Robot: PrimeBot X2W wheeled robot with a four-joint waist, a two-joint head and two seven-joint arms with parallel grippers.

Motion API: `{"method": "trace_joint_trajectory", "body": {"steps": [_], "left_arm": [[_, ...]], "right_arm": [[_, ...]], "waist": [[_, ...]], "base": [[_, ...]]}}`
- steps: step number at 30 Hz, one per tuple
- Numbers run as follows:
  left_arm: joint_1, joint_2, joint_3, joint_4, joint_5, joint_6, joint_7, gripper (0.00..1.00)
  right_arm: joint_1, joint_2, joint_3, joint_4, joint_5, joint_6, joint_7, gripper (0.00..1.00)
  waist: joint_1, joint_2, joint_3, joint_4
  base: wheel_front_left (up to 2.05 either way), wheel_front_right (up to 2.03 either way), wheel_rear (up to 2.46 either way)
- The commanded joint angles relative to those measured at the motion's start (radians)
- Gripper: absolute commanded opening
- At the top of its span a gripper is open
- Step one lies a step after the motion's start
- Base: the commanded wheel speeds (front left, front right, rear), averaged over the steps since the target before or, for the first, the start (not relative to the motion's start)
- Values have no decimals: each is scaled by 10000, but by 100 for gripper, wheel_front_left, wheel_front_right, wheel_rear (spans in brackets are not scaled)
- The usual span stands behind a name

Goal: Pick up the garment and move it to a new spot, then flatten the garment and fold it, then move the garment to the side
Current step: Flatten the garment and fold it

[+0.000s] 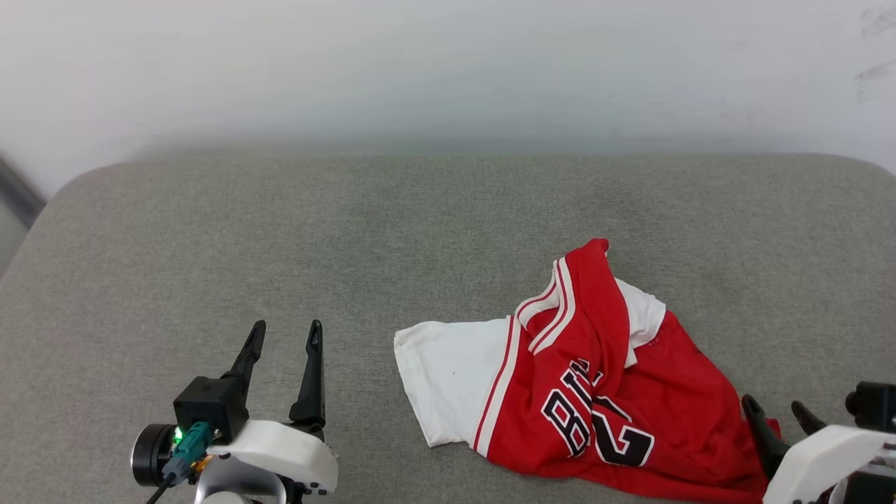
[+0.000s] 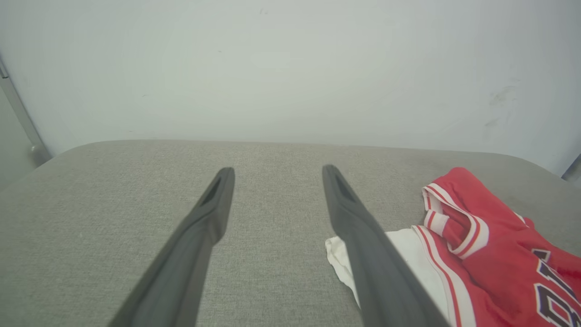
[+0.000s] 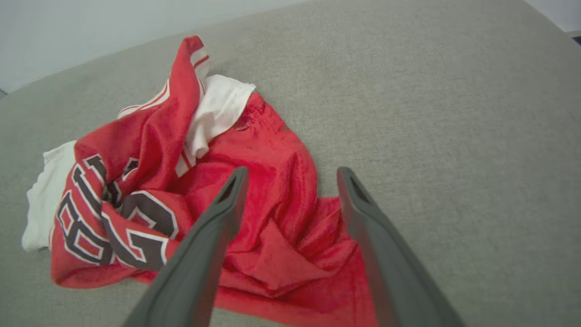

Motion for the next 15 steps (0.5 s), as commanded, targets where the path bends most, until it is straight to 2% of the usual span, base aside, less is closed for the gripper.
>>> {"method": "trace_joint_trajectory", "body": {"steps": [1, 8, 15], "left_arm": [[-125, -3, -22, -64, 2, -25, 26, 100], [-576, -96, -136, -133, 119, -170, -65, 100], [-1007, -264, -255, 57, 151, -333, -176, 100]], "right_arm": [[-527, -278, -124, 285, 88, -3, 677, 100], [-2048, -1079, 156, 1630, 421, -3, 2914, 100], [-3351, -1629, 863, 3408, 789, -3, 3611, 100]], "waist": [[1, -1, 177, 78], [1, -1, 844, 468], [1, -1, 1426, 826]], "base": [[0, 0, 0], [0, 0, 0], [0, 0, 0]]}}
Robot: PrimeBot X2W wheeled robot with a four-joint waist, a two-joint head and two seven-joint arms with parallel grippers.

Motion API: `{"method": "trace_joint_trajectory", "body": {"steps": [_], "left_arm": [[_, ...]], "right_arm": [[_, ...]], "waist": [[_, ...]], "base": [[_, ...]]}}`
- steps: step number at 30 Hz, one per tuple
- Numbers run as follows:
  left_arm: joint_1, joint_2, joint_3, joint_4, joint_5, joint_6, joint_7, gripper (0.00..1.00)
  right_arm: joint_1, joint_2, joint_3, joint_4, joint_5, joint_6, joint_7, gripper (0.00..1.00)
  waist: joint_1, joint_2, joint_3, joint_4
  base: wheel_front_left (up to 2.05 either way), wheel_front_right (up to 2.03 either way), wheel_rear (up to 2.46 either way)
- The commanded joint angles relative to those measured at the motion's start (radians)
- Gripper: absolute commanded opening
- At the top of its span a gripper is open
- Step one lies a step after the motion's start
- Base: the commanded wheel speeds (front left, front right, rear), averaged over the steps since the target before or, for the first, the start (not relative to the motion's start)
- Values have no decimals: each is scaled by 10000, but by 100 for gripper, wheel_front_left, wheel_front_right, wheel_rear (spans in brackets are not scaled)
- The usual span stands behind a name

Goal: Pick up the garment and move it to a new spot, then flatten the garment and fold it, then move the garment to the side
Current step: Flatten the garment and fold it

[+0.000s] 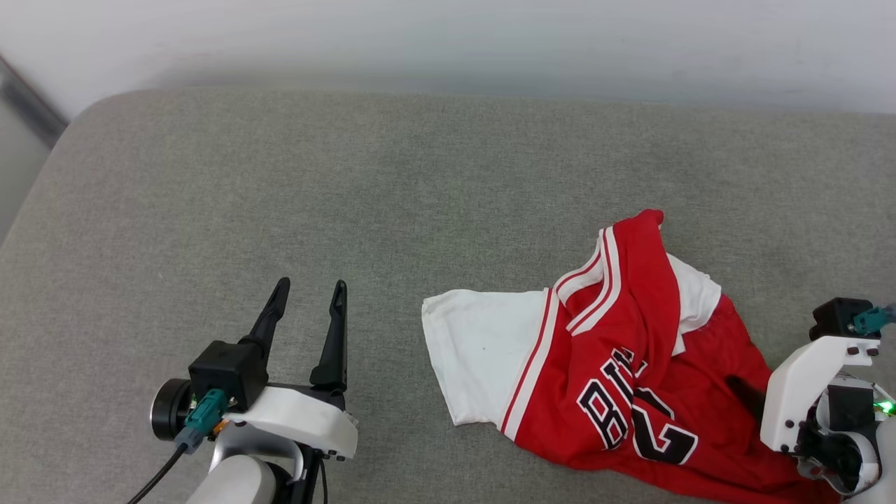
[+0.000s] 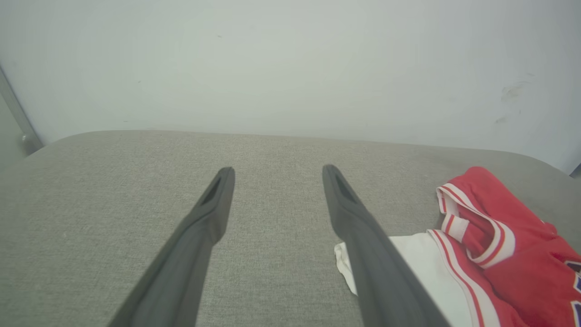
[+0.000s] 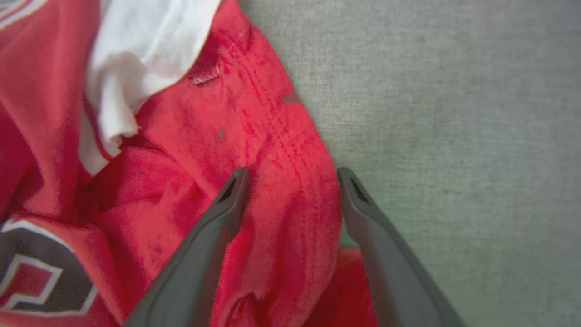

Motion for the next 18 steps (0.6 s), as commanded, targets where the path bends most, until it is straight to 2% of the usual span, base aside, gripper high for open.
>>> {"method": "trace_joint_trajectory", "body": {"steps": [1, 3, 4, 5, 6, 9, 14, 18], "left_arm": [[-155, -32, -2, 105, 40, -63, -77, 100], [-181, -74, -7, 179, 11, -87, -110, 100], [-188, -88, -2, 222, 3, -94, -127, 100], [-186, -103, 9, 255, -9, -95, -144, 100], [-172, -105, 26, 277, -24, -88, -163, 100], [-125, -106, 64, 326, -38, -62, -185, 100], [-1, -68, 109, 386, -57, -24, -222, 100], [109, -50, 103, 389, -80, -27, -237, 100]], "right_arm": [[-233, -59, 189, 524, 191, -3, 100, 100], [-206, -3, 378, 1043, 310, -3, 295, 100], [-164, 38, 453, 1254, 376, -3, 405, 97], [-89, 56, 557, 1404, 430, -3, 520, 36], [-19, 84, 627, 1498, 509, -3, 594, 0], [81, 18, 726, 1488, 585, -2, 603, 0], [430, -203, 330, 534, 527, -8, 296, 0], [1518, 260, -270, -895, 386, -6, 679, 0]], "waist": [[-1, 0, 217, 173], [-1, 0, 239, 194], [-1, 0, 243, 195], [-1, 0, 241, 187], [-1, 0, 234, 164], [-1, 0, 200, 91], [-1, 0, 11, -158], [-1, 0, -145, -341]], "base": [[0, 0, 0], [0, 0, 0], [0, 0, 0], [0, 0, 0], [0, 0, 0], [0, 0, 0], [0, 0, 0], [0, 0, 0]]}}
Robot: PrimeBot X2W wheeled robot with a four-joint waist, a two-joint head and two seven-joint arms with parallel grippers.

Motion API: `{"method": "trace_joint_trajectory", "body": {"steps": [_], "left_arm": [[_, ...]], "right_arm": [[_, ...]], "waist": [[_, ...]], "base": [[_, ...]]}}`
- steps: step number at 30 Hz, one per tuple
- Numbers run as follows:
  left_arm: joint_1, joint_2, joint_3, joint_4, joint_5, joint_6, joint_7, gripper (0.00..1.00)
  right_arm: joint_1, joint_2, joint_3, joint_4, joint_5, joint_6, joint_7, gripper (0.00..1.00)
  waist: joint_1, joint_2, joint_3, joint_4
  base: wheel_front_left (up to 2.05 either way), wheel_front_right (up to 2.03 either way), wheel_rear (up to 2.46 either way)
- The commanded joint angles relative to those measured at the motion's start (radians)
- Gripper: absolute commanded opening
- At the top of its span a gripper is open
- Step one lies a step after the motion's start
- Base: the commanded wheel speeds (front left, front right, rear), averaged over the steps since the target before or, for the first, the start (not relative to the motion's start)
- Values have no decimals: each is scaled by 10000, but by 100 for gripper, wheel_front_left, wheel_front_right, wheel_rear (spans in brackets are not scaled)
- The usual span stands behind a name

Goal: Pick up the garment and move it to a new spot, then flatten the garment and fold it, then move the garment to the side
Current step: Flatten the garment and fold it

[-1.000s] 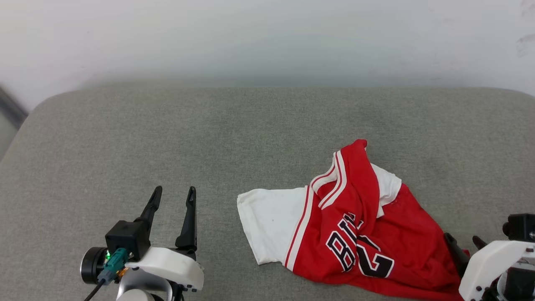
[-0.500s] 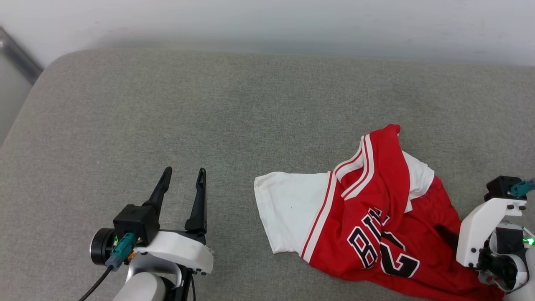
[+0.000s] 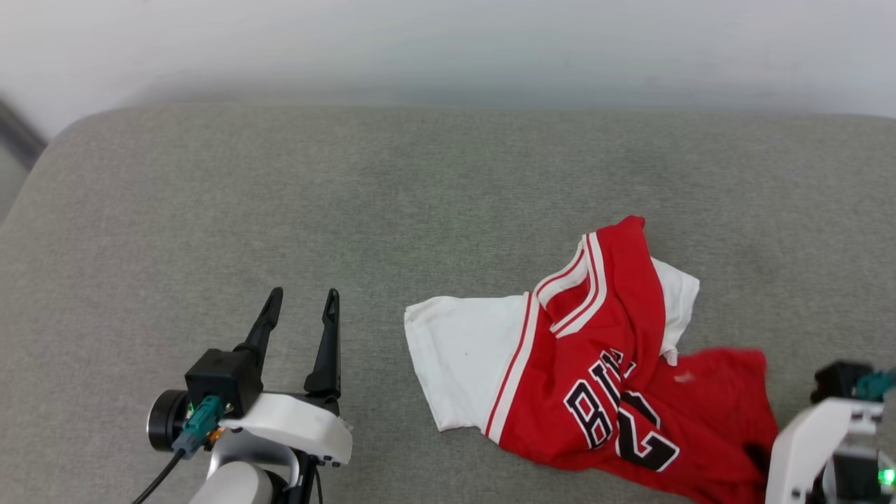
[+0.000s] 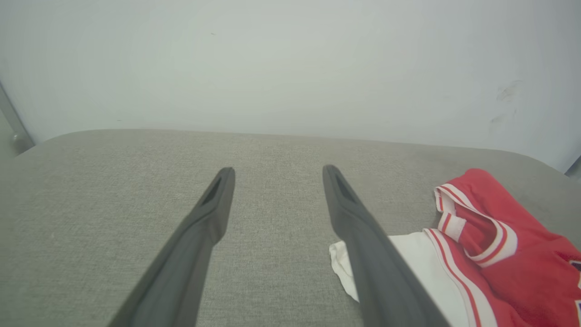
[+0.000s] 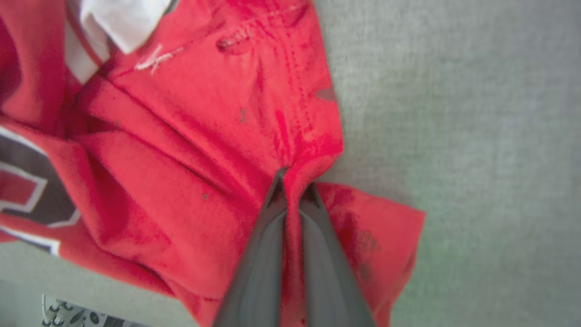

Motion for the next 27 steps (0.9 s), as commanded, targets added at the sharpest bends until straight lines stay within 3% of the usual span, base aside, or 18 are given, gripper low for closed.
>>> {"method": "trace_joint_trajectory", "body": {"steps": [1, 6, 10, 11, 12, 27], "left_arm": [[134, 18, 9, 1, -27, 19, -63, 100], [186, 88, -26, -33, -44, 35, -15, 100], [123, 138, -54, -71, -41, 32, 61, 100], [115, 156, -60, -83, -39, 44, 60, 100], [110, 167, -58, -95, -37, 57, 80, 100], [548, 347, -69, -107, -169, 220, 259, 100]], "right_arm": [[580, 237, -131, -391, -169, -10, 288, 0], [2239, 1150, 97, -1607, -315, -7, 1237, 0], [2789, 1486, 533, -1845, 12, -7, 1314, 0], [2812, 1541, 607, -1855, 95, -7, 1175, 30], [2800, 1582, 665, -1867, 119, -7, 987, 100], [1893, 1616, -607, -2746, -1166, -7, -3606, 100]], "waist": [[0, 0, -94, -118], [0, 0, -179, -335], [0, 0, -195, -429], [0, 0, -199, -451], [0, 0, -201, -469], [0, 0, -837, -516]], "base": [[0, 0, 0], [0, 0, 0], [0, 0, 0], [0, 0, 0], [0, 0, 0], [0, 0, 0]]}}
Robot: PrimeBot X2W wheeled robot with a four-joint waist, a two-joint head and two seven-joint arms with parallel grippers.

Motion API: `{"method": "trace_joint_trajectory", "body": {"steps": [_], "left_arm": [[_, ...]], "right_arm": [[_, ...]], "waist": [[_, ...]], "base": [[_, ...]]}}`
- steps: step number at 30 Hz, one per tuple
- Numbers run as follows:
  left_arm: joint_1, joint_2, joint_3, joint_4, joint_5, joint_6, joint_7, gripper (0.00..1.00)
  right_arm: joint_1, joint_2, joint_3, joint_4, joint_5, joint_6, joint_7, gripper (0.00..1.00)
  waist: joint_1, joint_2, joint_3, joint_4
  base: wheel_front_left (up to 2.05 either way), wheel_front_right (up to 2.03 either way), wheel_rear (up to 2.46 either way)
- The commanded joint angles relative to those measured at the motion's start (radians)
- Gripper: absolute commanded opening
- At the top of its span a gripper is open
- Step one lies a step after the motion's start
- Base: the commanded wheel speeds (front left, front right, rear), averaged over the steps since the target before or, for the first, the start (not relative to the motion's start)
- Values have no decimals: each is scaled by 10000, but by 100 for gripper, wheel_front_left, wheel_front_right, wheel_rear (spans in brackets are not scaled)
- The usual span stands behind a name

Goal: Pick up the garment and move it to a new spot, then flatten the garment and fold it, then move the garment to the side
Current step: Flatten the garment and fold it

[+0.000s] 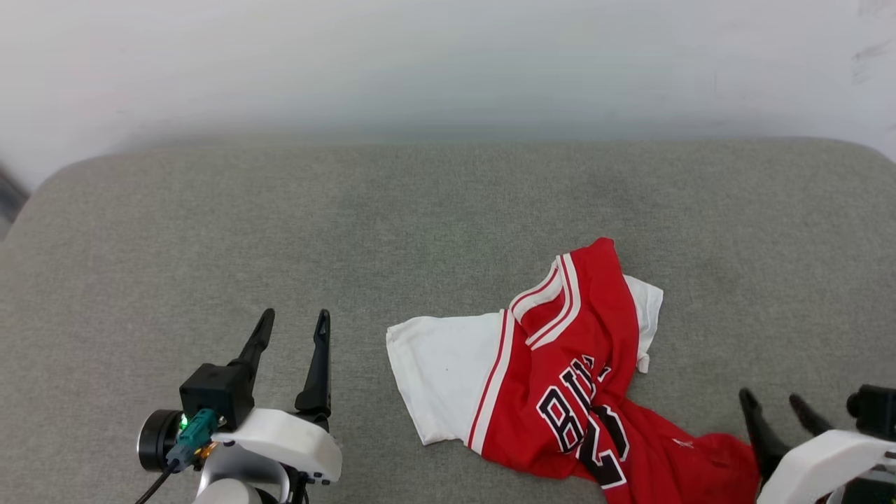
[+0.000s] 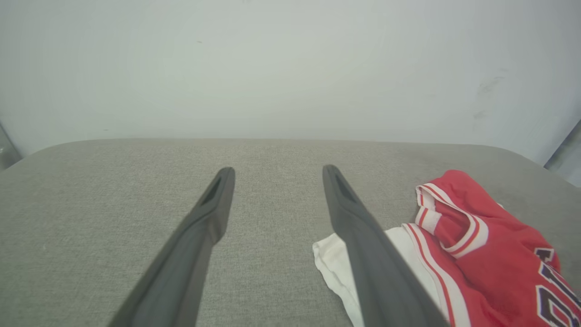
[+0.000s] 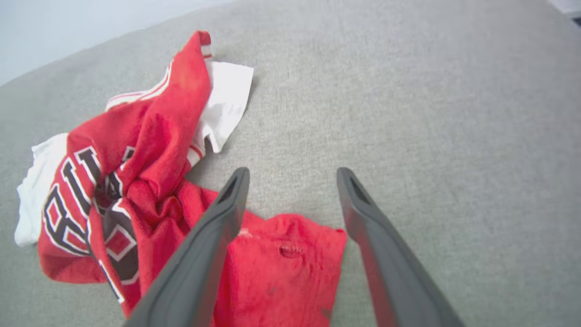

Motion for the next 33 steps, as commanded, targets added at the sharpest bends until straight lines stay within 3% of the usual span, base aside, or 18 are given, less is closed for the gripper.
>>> {"method": "trace_joint_trajectory", "body": {"steps": [1, 11, 19, 24, 27, 33], "left_arm": [[182, 30, -18, -12, -30, 70, 39, 100], [537, 101, -35, 37, -193, 199, 151, 100], [290, 185, -103, 250, -371, 154, 697, 100], [-809, 18, -514, 675, -724, -318, 2175, 100], [-1895, -40, -1065, 1189, -1005, -1025, 3718, 100], [-3183, -92, -1652, 2078, -1341, -1768, 5637, 100]], "right_arm": [[-182, 23, -2, -167, -168, -3, -534, 100], [-668, -11, 1003, -650, -665, -3, -3002, 100], [-407, 11, 1385, -1444, -886, -3, -3301, 100], [-400, 34, 1502, -2024, -911, -3, -3217, 100], [-491, 36, 1560, -2252, -855, -3, -3105, 100], [-740, 39, 1561, -2338, -718, -3, -3131, 100]], "waist": [[0, 0, -148, 71], [0, 0, -580, 311], [0, 0, -653, 196], [0, 0, -285, 26], [0, 0, 144, -170], [0, 0, 834, -467]], "base": [[0, 0, 0], [0, 0, 0], [0, 0, 0], [0, 0, 0], [0, 0, 0], [0, 0, 0]]}}
